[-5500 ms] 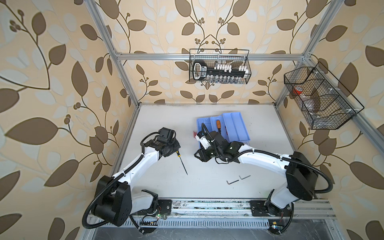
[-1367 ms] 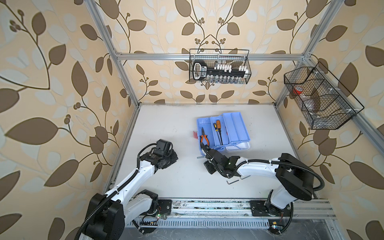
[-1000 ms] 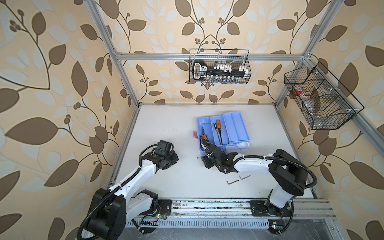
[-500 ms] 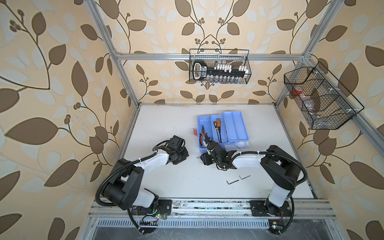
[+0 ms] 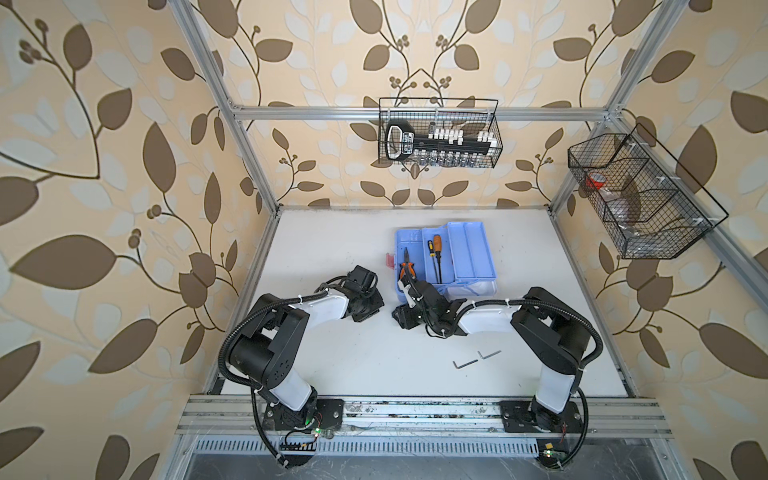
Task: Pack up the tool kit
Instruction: 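Close the right gripper on the silver bolt and lift it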
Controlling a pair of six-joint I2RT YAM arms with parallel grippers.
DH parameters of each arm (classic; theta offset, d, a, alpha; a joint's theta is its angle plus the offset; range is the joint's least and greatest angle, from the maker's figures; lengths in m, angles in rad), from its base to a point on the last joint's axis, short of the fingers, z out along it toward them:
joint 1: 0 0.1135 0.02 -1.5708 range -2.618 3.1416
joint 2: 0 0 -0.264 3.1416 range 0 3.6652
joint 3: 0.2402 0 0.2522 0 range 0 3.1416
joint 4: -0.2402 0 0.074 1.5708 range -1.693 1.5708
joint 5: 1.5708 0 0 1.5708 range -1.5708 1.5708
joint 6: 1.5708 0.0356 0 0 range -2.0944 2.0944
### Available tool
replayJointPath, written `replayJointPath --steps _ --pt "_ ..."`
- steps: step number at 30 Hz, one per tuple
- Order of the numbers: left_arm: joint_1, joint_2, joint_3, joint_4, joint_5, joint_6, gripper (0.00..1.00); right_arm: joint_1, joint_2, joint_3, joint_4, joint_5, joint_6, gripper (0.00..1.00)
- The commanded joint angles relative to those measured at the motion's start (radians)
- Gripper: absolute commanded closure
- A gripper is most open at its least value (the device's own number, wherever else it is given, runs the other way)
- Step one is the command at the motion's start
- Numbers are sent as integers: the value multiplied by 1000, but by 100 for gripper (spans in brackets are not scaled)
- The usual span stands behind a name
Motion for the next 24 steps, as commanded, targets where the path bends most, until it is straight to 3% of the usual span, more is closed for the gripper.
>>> replayJointPath --steps 1,11,24 --pt "-12 20 25 13 14 -2 99 21 36 4 -28 -29 -5 41" --pt "-14 8 -7 36 36 -13 99 73 1 3 -124 45 -56 48" --pt "-13 -95 -30 -39 15 -10 99 172 70 105 -305 218 -131 85"
